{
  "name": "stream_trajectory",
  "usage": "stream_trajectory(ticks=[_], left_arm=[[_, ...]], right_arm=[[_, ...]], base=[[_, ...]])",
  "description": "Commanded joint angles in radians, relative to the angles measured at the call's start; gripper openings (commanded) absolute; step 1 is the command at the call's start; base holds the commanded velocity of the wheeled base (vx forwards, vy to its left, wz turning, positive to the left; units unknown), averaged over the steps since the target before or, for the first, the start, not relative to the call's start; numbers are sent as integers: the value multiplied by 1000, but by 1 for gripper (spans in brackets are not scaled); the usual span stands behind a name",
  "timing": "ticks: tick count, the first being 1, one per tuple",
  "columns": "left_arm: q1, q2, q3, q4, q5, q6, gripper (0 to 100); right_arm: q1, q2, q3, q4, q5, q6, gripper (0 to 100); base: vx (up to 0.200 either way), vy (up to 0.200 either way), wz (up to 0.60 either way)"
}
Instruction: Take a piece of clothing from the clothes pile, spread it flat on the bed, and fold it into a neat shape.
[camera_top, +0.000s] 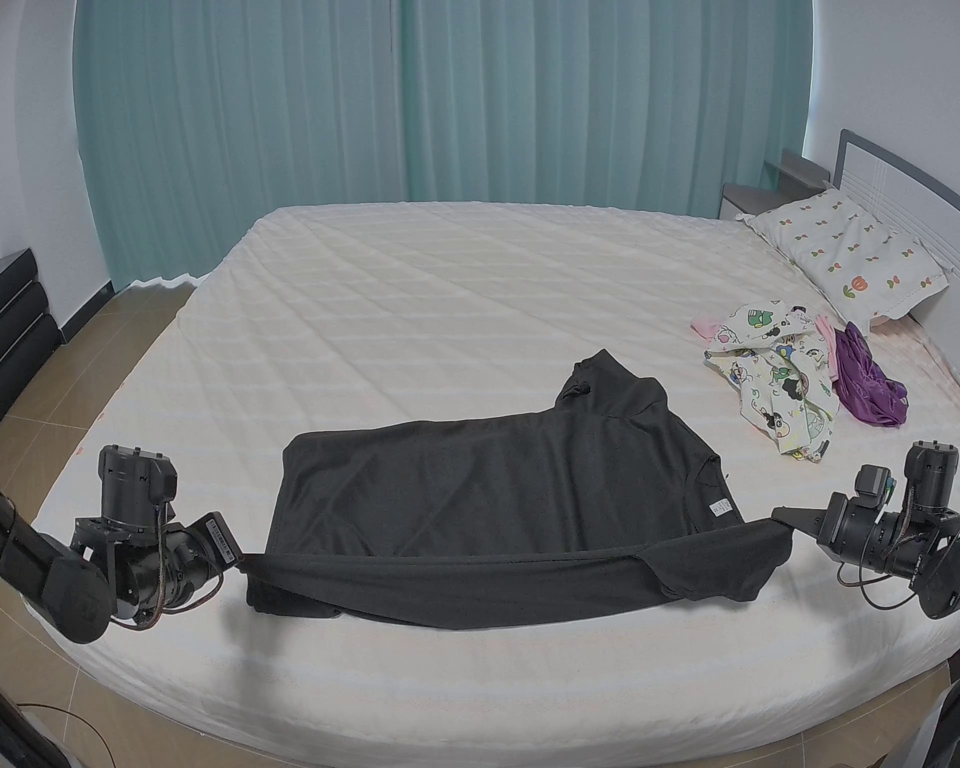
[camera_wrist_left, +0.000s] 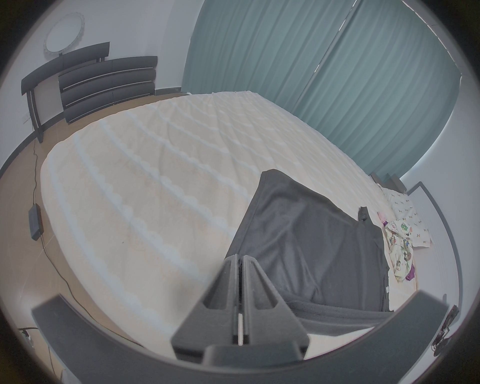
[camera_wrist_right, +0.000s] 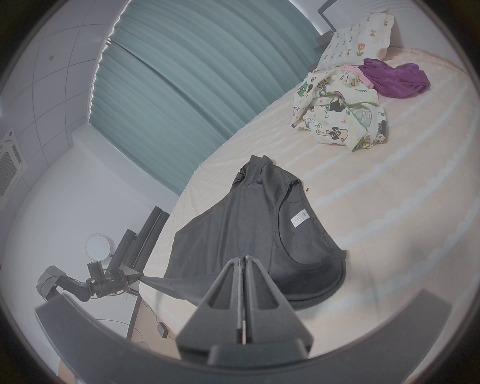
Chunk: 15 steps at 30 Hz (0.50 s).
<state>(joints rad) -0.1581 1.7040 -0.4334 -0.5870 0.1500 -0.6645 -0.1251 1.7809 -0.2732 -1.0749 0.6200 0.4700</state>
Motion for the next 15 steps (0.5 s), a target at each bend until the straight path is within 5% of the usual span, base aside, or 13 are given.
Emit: stream_trajectory(ticks=[1,15], left_arm=[[-20,-98,67,1,-1,-1,0],[-95,-210,168,7,0,-1,0]], right_arm=[[-13,-54,38,0,3,-2,0],[-100,-95,115,-7,43,-13,0]], base=[[0,0,0],[0,0,0]])
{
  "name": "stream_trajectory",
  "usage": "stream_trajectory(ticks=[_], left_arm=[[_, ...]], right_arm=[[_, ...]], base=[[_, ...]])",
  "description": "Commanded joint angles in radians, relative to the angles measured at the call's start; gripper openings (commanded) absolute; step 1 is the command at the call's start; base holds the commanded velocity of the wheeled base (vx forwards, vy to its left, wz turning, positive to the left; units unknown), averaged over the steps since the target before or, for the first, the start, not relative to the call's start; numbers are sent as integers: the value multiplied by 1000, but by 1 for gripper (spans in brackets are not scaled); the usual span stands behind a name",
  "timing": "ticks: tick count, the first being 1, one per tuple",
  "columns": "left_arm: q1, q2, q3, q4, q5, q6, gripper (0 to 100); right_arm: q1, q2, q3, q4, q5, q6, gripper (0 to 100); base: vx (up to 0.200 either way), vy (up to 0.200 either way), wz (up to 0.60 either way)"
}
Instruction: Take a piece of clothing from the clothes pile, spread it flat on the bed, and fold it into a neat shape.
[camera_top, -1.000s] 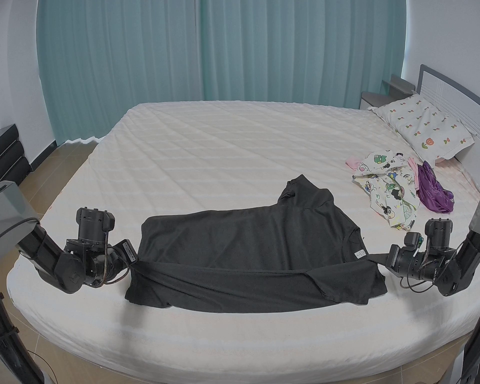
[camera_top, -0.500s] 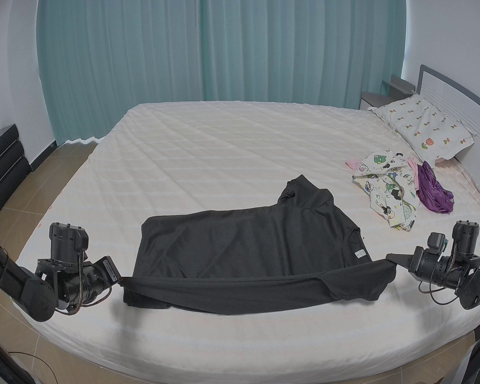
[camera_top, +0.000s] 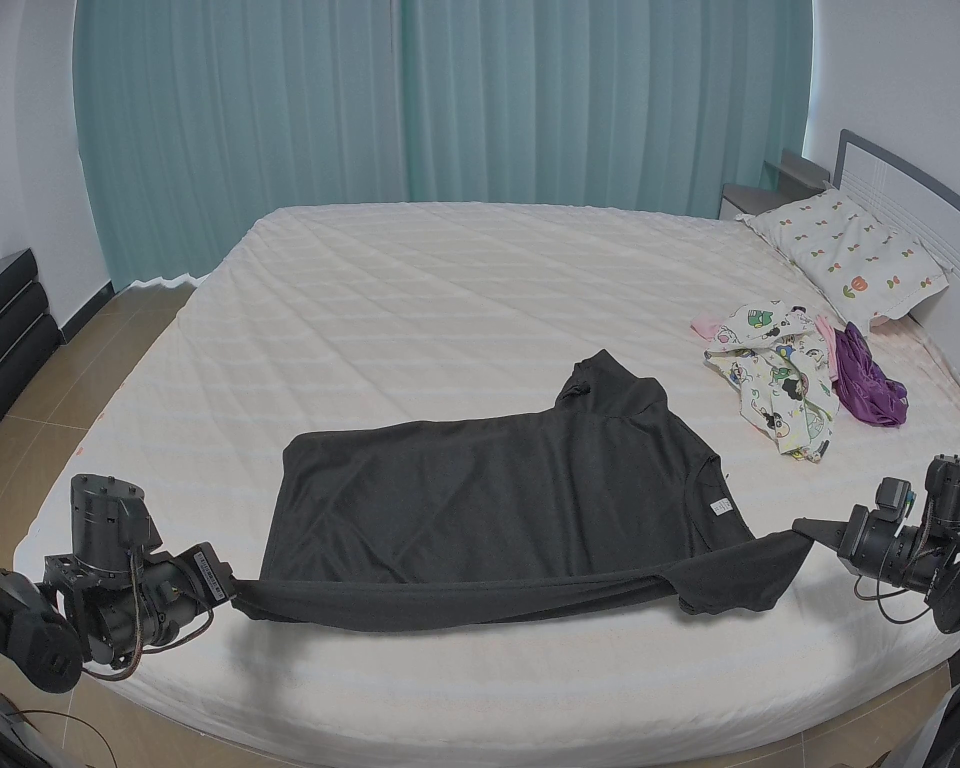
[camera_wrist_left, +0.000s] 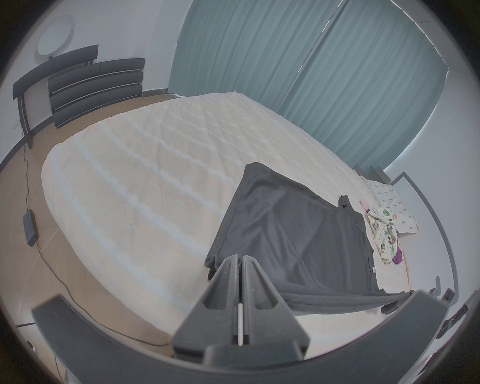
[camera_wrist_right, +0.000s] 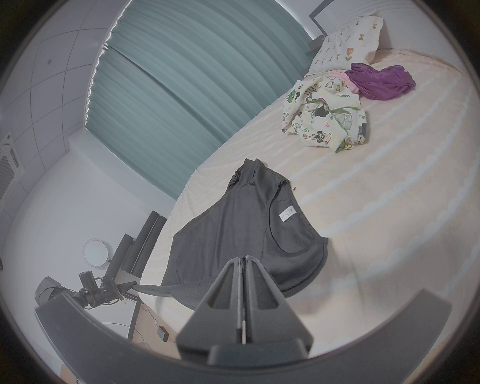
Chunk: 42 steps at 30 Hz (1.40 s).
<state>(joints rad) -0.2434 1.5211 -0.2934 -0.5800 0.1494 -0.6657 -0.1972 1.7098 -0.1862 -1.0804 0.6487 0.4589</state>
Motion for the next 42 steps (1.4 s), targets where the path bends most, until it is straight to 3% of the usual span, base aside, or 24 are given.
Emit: stream_trajectory(ticks=[1,15,33,42], left_arm=[[-10,-25,36,0,1,2,0],[-7,11,33,-11,3,2,0],[23,263,-150,-72,12,3,0],[24,358,-222,-72,13,3,0]], right_arm=[[-33,-25,36,-1,20,-3,0],[-22,-12,42,-1,28,-31,0],[36,185,-142,1,9,-29,0],[64,281,-210,1,-37,-29,0]], base=[[0,0,0],[0,0,0],[0,0,0],[0,0,0]])
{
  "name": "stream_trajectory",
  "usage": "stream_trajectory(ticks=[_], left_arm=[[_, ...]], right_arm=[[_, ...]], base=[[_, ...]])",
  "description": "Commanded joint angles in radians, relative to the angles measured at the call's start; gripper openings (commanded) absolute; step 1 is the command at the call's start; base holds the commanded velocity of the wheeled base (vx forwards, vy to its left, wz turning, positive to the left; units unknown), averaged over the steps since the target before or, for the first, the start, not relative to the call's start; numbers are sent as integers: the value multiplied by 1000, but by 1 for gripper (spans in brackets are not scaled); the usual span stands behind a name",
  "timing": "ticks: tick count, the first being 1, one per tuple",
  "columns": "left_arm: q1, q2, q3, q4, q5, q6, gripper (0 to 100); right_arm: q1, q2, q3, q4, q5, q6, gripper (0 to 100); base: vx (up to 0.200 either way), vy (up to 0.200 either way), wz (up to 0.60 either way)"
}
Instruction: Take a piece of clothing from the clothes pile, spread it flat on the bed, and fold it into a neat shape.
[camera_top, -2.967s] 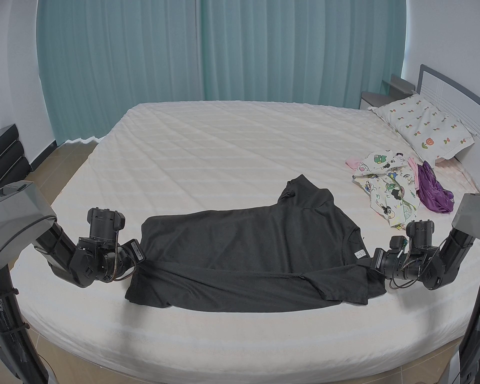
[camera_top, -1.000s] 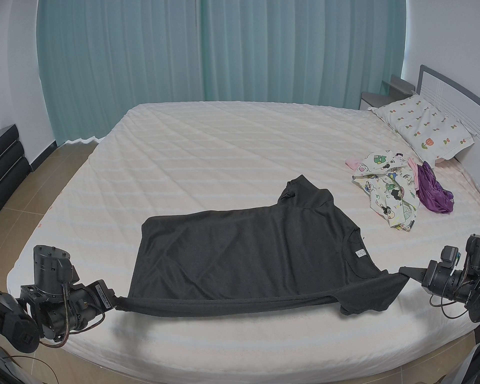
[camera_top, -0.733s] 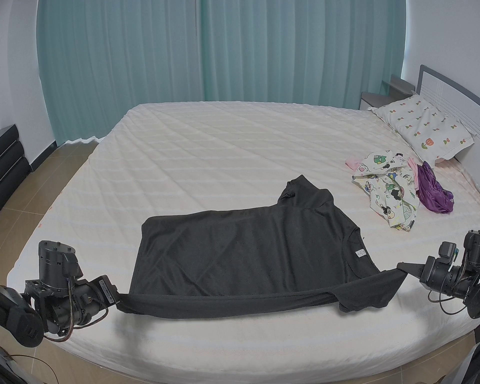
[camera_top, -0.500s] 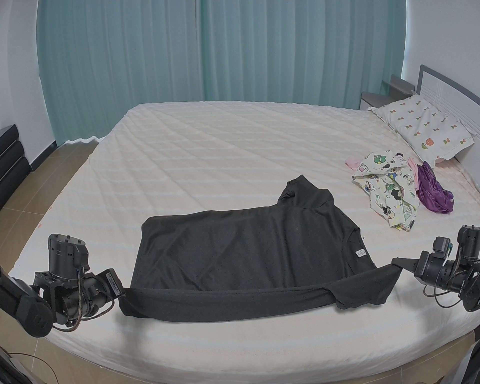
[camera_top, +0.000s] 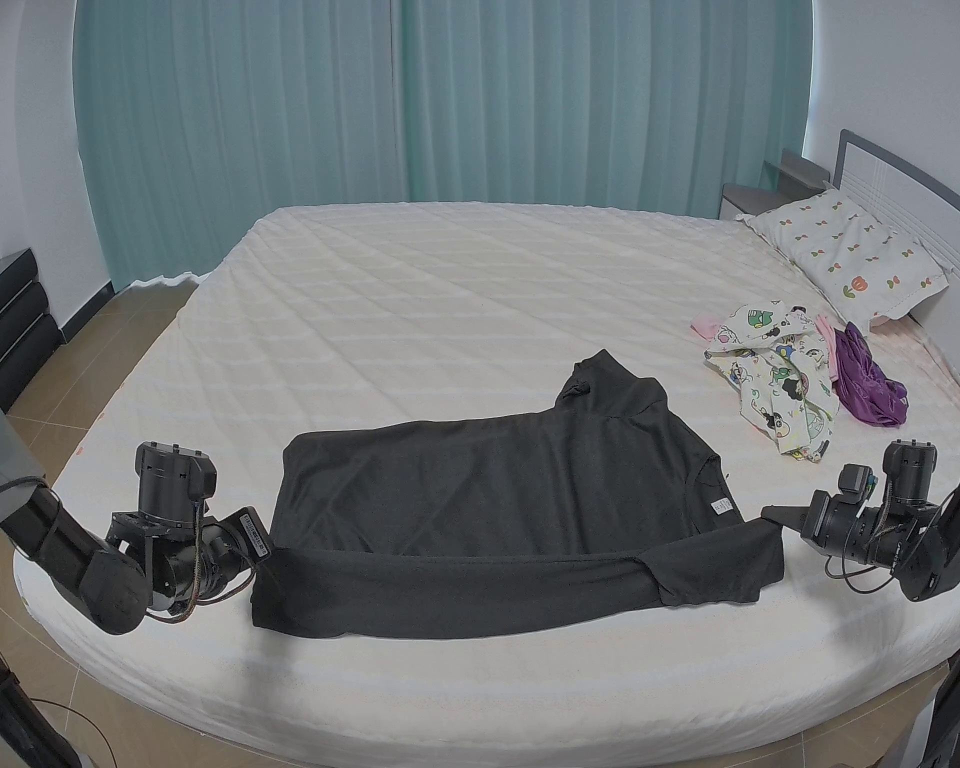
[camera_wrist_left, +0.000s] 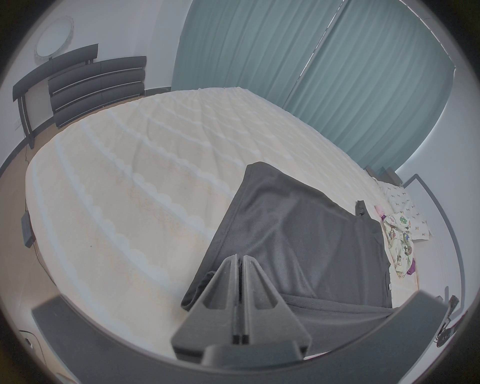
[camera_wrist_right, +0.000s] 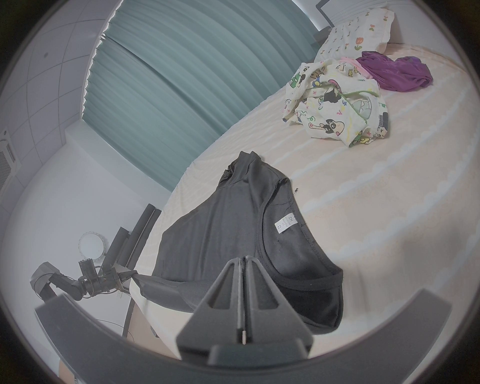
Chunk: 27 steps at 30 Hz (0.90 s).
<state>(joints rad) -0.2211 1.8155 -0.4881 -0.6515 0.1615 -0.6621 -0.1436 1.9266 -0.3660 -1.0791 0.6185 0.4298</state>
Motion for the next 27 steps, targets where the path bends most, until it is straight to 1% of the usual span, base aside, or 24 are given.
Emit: stream_trajectory(ticks=[1,12,18,20,27], left_arm=[[2,64,-27,0,1,-1,0],[29,143,-89,0,3,-2,0],[40,186,-113,0,3,-13,0],[40,208,-129,0,4,-19,0],[49,266,-172,-2,32,-20,0]], right_arm=[[10,65,-30,-1,-6,0,0],[13,143,-125,-1,-28,3,0],[35,190,-179,-2,-52,6,0],[55,213,-195,-4,-66,6,0],[84,256,-246,-4,-94,7,0]], base=[[0,0,0],[0,0,0],[0,0,0],[0,0,0],[0,0,0]])
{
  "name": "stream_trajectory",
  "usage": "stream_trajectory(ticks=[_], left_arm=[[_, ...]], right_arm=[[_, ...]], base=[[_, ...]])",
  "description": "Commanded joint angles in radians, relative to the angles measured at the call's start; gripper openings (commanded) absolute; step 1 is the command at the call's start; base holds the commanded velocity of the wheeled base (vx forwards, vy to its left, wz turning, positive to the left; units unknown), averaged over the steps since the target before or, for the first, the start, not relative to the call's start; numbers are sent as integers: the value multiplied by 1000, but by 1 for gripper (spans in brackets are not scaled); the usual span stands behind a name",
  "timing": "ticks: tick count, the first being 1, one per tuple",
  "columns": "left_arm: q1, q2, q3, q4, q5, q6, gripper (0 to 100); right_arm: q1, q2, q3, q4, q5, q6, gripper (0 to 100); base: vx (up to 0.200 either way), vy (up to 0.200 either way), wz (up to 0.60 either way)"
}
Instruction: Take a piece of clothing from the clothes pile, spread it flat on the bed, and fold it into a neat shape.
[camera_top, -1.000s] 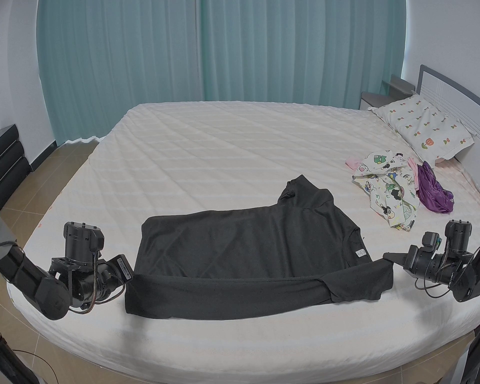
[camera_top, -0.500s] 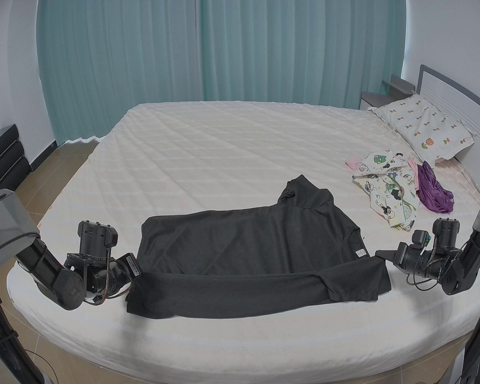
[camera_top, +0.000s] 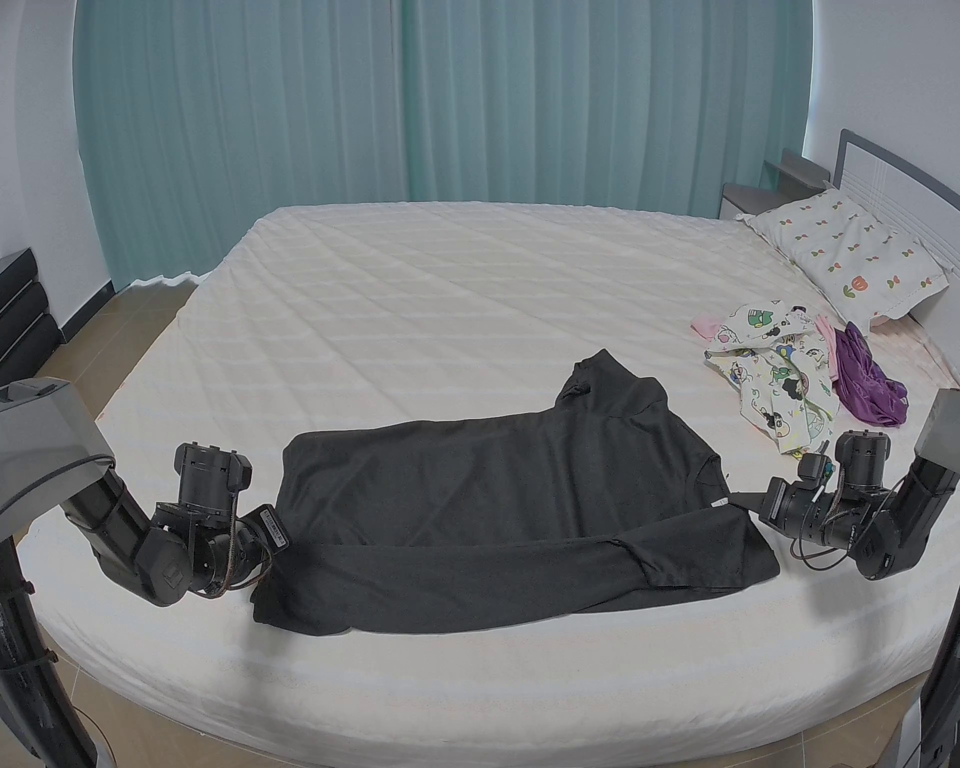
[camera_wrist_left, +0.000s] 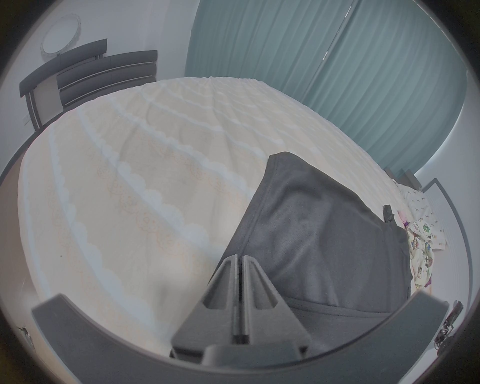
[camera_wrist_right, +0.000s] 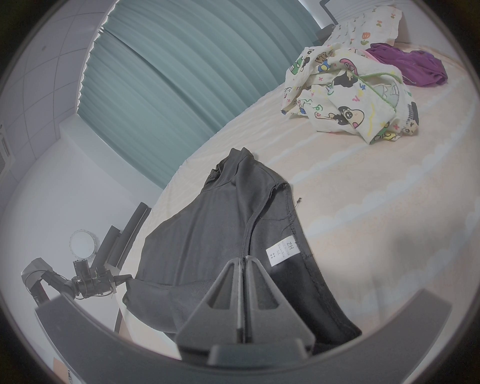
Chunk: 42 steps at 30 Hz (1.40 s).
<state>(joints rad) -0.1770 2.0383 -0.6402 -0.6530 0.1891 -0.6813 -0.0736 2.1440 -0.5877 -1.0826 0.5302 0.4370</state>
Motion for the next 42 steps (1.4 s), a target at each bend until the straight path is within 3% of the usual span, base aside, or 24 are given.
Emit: stream_trajectory(ticks=[1,18,19,20,28,34,37,42], left_arm=[[7,48,-26,0,4,-3,0],[17,79,-78,0,1,-49,0],[17,79,-78,0,1,-49,0],[17,79,-78,0,0,-49,100],[19,76,-90,3,1,-83,100],[64,-15,-65,4,-14,-95,100],[76,-64,-39,3,-34,-98,100],[80,-162,11,3,-93,-207,100]], right_arm=[[17,45,-32,0,-10,0,0],[20,79,-83,0,-41,5,0],[20,79,-83,0,-41,5,100],[20,91,-89,0,-44,5,100],[21,77,-86,-4,-52,34,100],[15,-18,11,-106,-55,198,100],[17,-41,60,-135,-61,236,100],[20,-41,149,-215,-64,304,100]], base=[[0,0,0],[0,0,0],[0,0,0],[0,0,0],[0,0,0],[0,0,0],[0,0,0],[0,0,0]])
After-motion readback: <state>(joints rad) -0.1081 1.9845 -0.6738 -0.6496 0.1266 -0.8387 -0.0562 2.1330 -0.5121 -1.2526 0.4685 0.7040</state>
